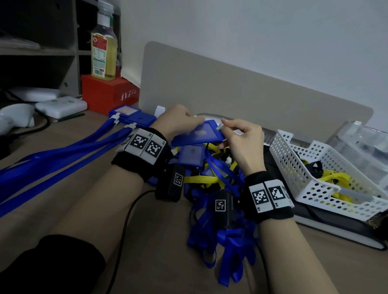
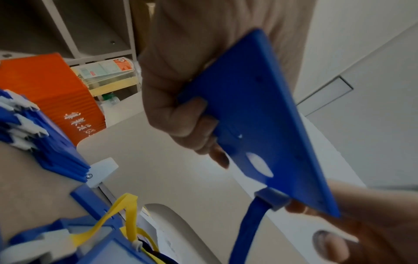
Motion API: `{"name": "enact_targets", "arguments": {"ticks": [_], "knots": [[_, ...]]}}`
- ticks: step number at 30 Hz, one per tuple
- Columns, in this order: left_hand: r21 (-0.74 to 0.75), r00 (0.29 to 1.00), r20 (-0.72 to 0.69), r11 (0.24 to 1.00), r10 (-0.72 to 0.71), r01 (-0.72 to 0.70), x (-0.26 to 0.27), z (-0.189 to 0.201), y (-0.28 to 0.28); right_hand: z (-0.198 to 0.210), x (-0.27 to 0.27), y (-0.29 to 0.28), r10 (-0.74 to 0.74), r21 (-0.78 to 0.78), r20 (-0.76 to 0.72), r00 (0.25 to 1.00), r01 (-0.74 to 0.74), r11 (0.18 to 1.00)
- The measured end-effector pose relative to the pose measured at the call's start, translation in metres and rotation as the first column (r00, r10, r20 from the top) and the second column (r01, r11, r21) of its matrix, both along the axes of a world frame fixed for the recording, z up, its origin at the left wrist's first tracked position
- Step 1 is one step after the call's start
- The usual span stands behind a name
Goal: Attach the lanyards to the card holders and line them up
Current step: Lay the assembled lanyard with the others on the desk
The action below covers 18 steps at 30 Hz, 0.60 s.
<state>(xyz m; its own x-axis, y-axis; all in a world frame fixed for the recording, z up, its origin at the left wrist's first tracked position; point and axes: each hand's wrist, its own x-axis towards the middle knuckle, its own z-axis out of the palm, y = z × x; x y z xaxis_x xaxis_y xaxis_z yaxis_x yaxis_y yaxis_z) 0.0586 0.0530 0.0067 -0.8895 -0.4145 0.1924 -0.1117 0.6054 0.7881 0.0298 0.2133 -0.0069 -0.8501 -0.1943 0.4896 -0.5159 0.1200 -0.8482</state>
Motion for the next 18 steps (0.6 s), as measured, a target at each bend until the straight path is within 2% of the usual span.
{"name": "enact_targets", "arguments": {"ticks": [3,6,10,13,15,18], "knots": [[0.073,0.998,-0.005,0.995,-0.06,0.061,0.003,0.0,-0.001,0.001,0.001,0.001,0.014,0.012,0.012,1.0,-0.015,1.0],[0.113,0.998,-0.04,0.992,-0.047,0.051,0.004,0.001,-0.001,0.001,0.002,-0.001,0.034,0.075,0.0,0.999,-0.034,0.997],[0.135,0.998,-0.058,0.99,-0.02,0.028,0.003,0.001,-0.003,0.002,0.007,0.0,0.053,0.068,0.017,0.998,-0.054,0.996],[0.098,0.996,-0.088,0.994,-0.03,0.039,0.004,0.003,-0.006,0.003,0.008,0.001,0.069,0.052,0.029,0.997,-0.07,0.996],[0.033,0.991,-0.108,0.997,-0.073,0.077,0.008,0.006,-0.007,0.002,0.004,0.0,0.028,0.056,-0.011,1.0,-0.027,0.998],[-0.011,0.981,-0.1,0.986,-0.167,0.167,0.013,0.01,-0.004,0.0,-0.001,-0.002,0.028,0.132,-0.02,0.999,-0.025,0.991]]}}
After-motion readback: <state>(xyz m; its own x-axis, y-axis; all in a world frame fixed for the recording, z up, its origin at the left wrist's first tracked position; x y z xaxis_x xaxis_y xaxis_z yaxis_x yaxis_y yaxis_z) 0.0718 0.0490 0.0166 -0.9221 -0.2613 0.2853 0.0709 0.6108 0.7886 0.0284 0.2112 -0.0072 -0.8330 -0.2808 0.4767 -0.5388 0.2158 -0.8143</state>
